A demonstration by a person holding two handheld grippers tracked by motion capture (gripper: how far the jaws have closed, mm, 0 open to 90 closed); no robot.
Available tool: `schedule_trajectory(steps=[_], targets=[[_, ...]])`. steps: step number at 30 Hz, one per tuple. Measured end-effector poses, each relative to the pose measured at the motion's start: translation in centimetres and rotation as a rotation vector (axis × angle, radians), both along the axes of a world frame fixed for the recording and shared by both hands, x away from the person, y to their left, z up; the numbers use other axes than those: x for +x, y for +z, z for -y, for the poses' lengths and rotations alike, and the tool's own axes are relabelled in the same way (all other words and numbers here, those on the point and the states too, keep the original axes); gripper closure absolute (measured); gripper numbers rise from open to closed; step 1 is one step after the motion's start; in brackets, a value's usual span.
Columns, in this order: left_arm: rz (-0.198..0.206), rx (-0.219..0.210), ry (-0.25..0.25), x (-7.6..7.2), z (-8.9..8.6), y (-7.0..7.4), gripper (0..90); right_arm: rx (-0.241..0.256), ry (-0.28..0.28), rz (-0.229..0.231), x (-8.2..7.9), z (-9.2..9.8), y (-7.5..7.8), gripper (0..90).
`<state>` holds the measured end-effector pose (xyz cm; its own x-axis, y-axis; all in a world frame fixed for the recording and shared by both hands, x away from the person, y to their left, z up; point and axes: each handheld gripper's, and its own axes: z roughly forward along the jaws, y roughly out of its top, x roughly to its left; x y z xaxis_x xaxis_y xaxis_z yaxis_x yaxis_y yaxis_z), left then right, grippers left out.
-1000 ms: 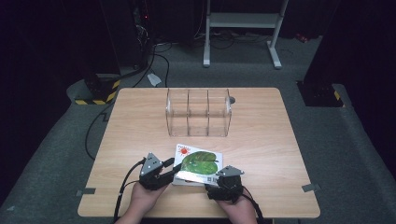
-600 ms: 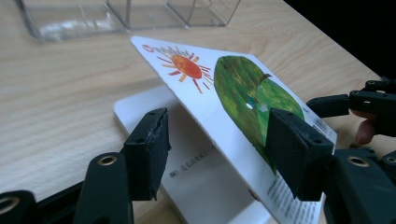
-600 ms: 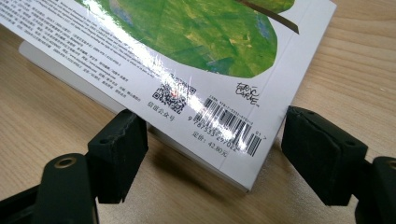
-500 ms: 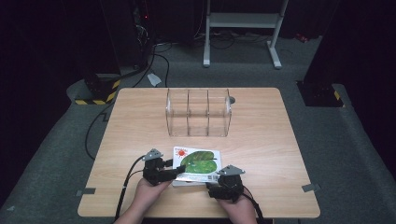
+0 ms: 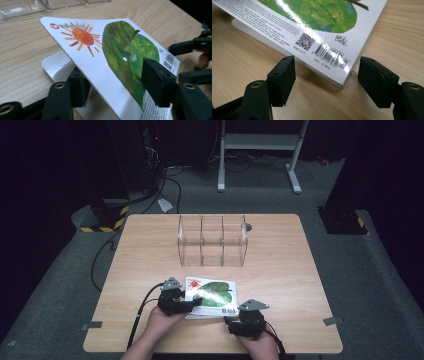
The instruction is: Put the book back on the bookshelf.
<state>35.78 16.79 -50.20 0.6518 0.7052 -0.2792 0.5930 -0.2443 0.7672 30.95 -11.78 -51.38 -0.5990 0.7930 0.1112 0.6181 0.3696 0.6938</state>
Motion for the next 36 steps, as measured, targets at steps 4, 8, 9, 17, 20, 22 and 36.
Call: schedule_trajectory(steps=[4,8,9,17,20,22,36], targets=[[-0.007,0.033,-0.015,0.1,0.0,-0.1,46.7,0.057,-0.026,0.042,-0.2,1.0,0.7,33.0],[0.009,0.047,-0.038,-0.1,-0.2,-0.7,50.5,0.082,-0.046,0.049,0.0,1.6,0.7,31.4],[0.016,0.044,-0.041,-0.1,-0.2,-0.8,51.0,0.09,-0.049,0.045,0.1,1.7,0.7,31.1],[0.107,0.038,-0.075,-0.8,-0.6,-0.9,56.8,0.113,-0.04,0.1,0.5,1.5,1.0,34.7],[0.118,0.05,-0.067,-1.0,-0.6,-0.8,57.4,0.118,-0.047,0.123,0.9,1.4,0.9,33.4],[0.118,0.051,-0.063,-1.1,-0.5,-0.8,57.4,0.098,-0.047,0.144,1.4,1.4,0.9,33.4],[0.181,0.031,-0.041,-1.8,-0.3,-0.5,63.6,0.079,-0.046,0.134,2.2,1.4,0.4,33.5]])
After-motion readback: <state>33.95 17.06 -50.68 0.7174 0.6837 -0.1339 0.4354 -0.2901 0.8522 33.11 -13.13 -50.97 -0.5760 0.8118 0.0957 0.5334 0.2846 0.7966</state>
